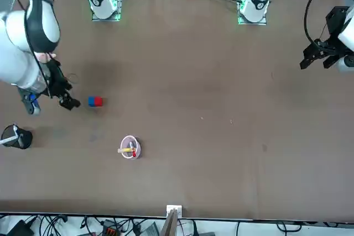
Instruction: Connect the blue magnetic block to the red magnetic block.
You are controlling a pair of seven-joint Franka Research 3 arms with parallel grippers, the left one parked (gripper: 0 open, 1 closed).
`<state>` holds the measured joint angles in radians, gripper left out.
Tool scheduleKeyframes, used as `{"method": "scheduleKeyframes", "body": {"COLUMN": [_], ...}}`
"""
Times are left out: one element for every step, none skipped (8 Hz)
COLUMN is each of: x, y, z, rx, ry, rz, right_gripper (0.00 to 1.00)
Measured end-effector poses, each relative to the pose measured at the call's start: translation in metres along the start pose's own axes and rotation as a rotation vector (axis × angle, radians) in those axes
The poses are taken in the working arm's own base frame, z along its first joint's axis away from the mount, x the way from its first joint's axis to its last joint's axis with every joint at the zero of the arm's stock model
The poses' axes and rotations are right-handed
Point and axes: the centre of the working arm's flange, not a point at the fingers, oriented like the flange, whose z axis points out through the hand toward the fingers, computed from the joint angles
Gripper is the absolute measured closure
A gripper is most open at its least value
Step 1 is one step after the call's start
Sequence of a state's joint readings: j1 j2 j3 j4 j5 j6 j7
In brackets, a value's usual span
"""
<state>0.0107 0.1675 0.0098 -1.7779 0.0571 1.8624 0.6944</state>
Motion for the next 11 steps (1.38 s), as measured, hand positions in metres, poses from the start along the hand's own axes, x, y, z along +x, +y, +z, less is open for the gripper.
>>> {"method": "scheduleKeyframes", "body": {"x": [-0.002,-0.004,-0.003,0.000,0.003,-0.001,-0.012,-0.026,-0.037,-0.042,-0.045], "y": [0.002,0.005,0.012,0.023,0.034,0.039,0.039,0.041,0.047,0.055,0.061], "z": [-0.021,-0.041,-0.062,-0.081,-0.099,-0.113,-0.123,-0.133,-0.143,-0.153,-0.159], "rx": [-0.014,-0.017,-0.012,-0.008,-0.004,-0.002,-0.004,-0.015,-0.025,-0.025,-0.020], "ry": [0.010,0.022,0.040,0.062,0.082,0.092,0.088,0.072,0.058,0.057,0.061], "rz": [-0.132,-0.258,-0.387,-0.502,-0.580,-0.619,-0.642,-0.658,-0.665,-0.679,-0.692], "right_gripper": [0.00,0.00,0.00,0.00,0.00,0.00,0.00,0.00,0.00,0.00,0.00]}}
